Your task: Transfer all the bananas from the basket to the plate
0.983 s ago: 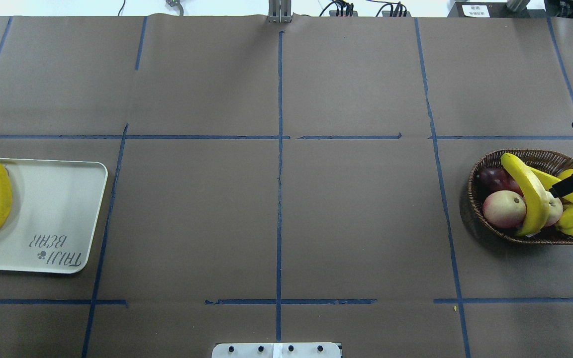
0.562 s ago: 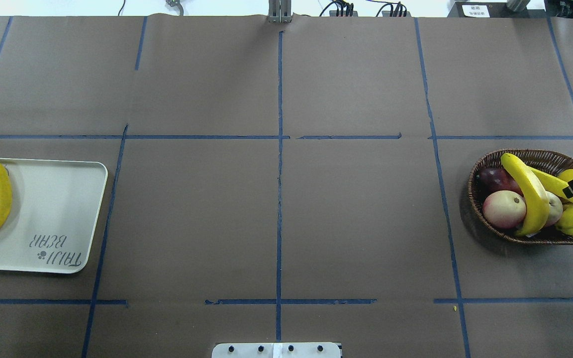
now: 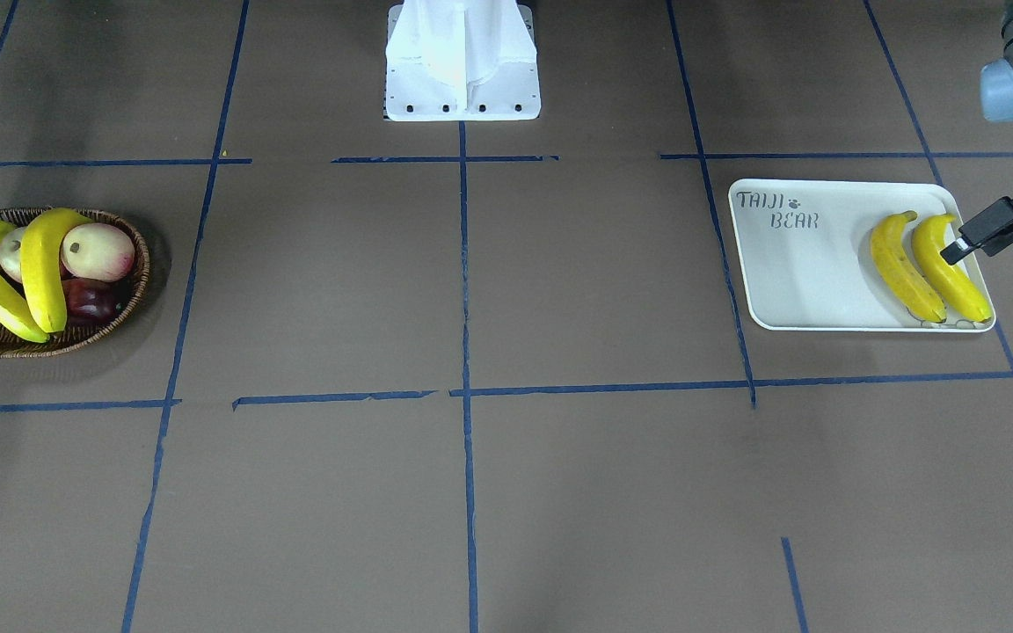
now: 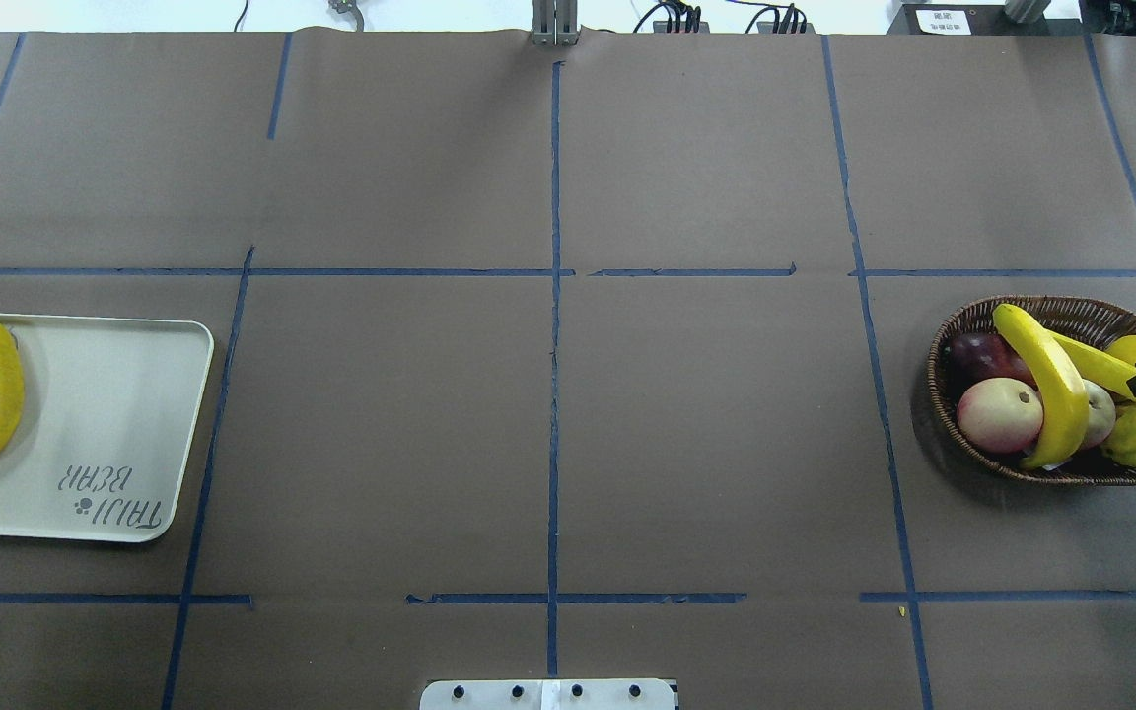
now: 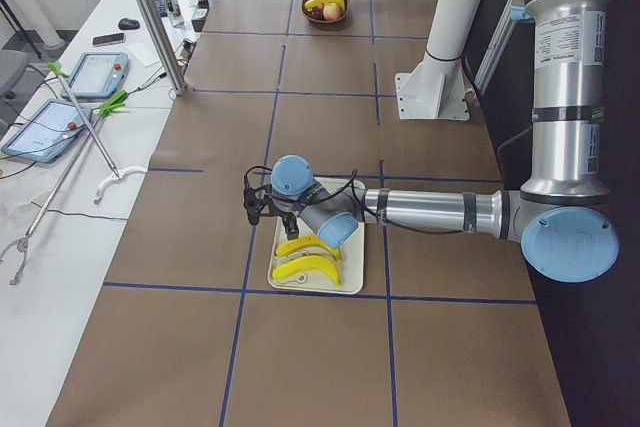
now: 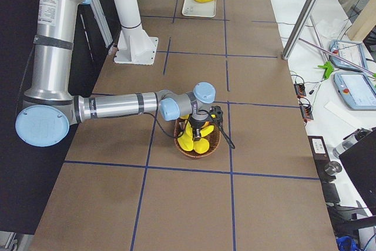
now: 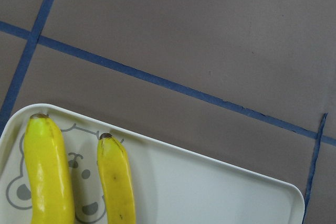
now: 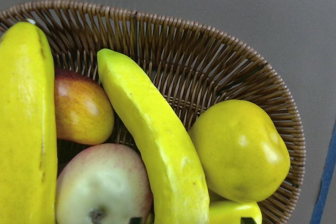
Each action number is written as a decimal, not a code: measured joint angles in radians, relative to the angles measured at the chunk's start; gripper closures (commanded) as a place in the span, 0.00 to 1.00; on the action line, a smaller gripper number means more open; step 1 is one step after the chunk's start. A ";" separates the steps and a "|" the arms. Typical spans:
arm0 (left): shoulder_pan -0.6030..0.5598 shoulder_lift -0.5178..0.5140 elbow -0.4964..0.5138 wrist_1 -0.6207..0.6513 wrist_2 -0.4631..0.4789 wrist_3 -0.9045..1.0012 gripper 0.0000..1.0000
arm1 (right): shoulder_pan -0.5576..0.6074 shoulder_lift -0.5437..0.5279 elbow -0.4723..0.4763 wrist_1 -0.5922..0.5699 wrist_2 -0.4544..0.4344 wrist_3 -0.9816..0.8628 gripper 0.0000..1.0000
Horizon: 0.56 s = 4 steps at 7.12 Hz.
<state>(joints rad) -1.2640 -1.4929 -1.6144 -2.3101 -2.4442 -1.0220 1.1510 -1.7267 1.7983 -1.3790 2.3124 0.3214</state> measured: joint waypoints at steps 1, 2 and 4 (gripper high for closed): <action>0.000 0.000 0.000 0.000 0.000 -0.001 0.00 | -0.012 0.000 0.001 0.001 -0.004 0.001 0.38; 0.000 0.001 0.000 0.000 0.000 -0.001 0.00 | -0.025 -0.001 0.002 0.002 -0.009 0.001 0.38; 0.000 0.003 0.000 0.000 0.001 -0.001 0.00 | -0.049 -0.009 0.004 0.003 -0.014 0.001 0.54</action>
<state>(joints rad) -1.2638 -1.4903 -1.6140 -2.3102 -2.4437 -1.0231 1.1025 -1.7354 1.8020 -1.3761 2.2989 0.3222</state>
